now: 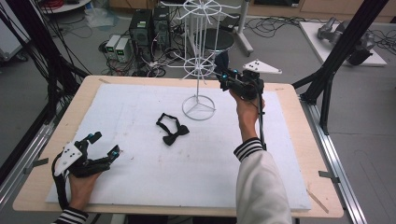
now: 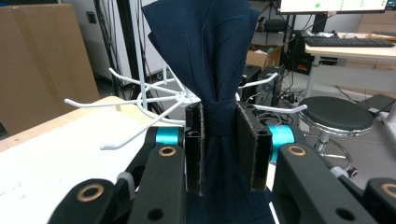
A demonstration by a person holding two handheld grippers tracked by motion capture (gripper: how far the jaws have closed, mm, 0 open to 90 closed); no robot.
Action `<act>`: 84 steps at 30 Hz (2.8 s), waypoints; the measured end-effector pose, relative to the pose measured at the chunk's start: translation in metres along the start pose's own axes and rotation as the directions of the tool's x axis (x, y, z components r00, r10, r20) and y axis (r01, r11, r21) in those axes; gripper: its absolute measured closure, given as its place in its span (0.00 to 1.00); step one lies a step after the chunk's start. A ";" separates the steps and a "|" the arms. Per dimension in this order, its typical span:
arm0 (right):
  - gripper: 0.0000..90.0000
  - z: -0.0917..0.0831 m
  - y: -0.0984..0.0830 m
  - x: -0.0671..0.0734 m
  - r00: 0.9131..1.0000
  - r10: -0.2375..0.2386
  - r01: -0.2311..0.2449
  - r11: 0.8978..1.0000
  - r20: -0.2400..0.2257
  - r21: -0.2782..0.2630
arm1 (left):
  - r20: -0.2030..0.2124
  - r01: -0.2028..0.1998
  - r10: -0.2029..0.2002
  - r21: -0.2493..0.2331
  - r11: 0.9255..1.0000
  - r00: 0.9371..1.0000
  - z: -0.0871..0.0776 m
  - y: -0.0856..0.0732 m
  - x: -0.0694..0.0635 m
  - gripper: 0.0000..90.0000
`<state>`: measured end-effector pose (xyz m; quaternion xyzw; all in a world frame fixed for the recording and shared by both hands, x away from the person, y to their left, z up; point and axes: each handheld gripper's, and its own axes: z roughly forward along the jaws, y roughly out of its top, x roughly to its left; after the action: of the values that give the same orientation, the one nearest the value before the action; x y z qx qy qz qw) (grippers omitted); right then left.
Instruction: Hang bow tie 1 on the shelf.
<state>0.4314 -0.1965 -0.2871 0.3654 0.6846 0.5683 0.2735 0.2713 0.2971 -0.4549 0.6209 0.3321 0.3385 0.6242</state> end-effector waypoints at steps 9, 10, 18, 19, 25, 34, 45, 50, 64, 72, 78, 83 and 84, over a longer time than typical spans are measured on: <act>0.83 0.004 -0.001 0.003 1.000 -0.010 0.010 1.000 0.002 0.021 | 0.000 -0.001 0.001 -0.001 1.000 1.000 0.000 0.000 0.000 0.15; 0.83 0.004 -0.001 0.003 1.000 -0.016 0.016 1.000 0.002 0.027 | 0.000 -0.001 0.001 0.000 1.000 1.000 0.000 0.000 0.000 0.15; 0.82 0.008 -0.005 0.007 1.000 -0.031 0.031 0.998 0.000 0.055 | 0.000 0.000 0.000 -0.002 1.000 1.000 0.000 0.000 0.000 0.15; 0.82 0.008 -0.006 0.008 0.999 -0.038 0.038 0.997 0.003 0.062 | 0.000 0.001 -0.001 -0.002 1.000 1.000 0.000 0.000 0.000 0.15; 0.79 0.007 -0.006 0.009 0.998 -0.067 0.067 0.995 0.004 0.072 | 0.001 0.000 0.000 -0.002 1.000 1.000 0.000 0.000 0.000 0.15; 0.72 0.004 -0.005 0.013 0.997 -0.081 0.081 0.994 0.001 0.070 | 0.001 0.000 0.000 -0.002 1.000 1.000 0.000 0.000 0.000 0.15; 0.23 -0.024 -0.012 0.024 0.997 -0.071 0.072 0.996 -0.026 0.052 | 0.000 0.000 0.000 -0.001 1.000 1.000 0.000 0.000 0.000 0.15; 0.13 -0.043 -0.020 0.026 0.998 -0.064 0.064 0.997 -0.011 0.037 | 0.000 0.001 -0.001 -0.006 1.000 1.000 0.000 0.000 0.000 0.15; 0.12 -0.099 -0.060 0.029 0.998 -0.058 0.057 0.998 -0.028 -0.024 | -0.001 0.007 -0.007 -0.011 1.000 1.000 0.000 0.000 0.000 0.15; 0.12 -0.124 -0.093 0.026 0.999 -0.034 0.034 0.998 0.007 -0.056 | -0.002 0.006 -0.006 -0.013 1.000 1.000 0.000 0.000 0.000 0.15; 0.12 -0.136 -0.125 0.026 0.999 -0.032 0.035 0.996 0.043 -0.083 | -0.002 0.006 -0.006 -0.013 1.000 1.000 0.000 0.000 0.000 0.15; 0.12 -0.140 -0.143 0.027 0.998 -0.039 0.043 0.996 0.049 -0.079 | -0.002 0.005 -0.005 -0.013 1.000 1.000 0.000 0.000 0.000 0.15; 0.12 -0.140 -0.145 0.026 0.998 -0.039 0.042 0.997 0.048 -0.068 | -0.001 0.006 -0.006 -0.013 1.000 1.000 -0.001 0.000 0.000 0.15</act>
<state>0.2785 -0.2690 -0.3997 0.3551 0.6653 0.5773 0.3132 0.2709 0.2975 -0.4553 0.6155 0.3321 0.3393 0.6291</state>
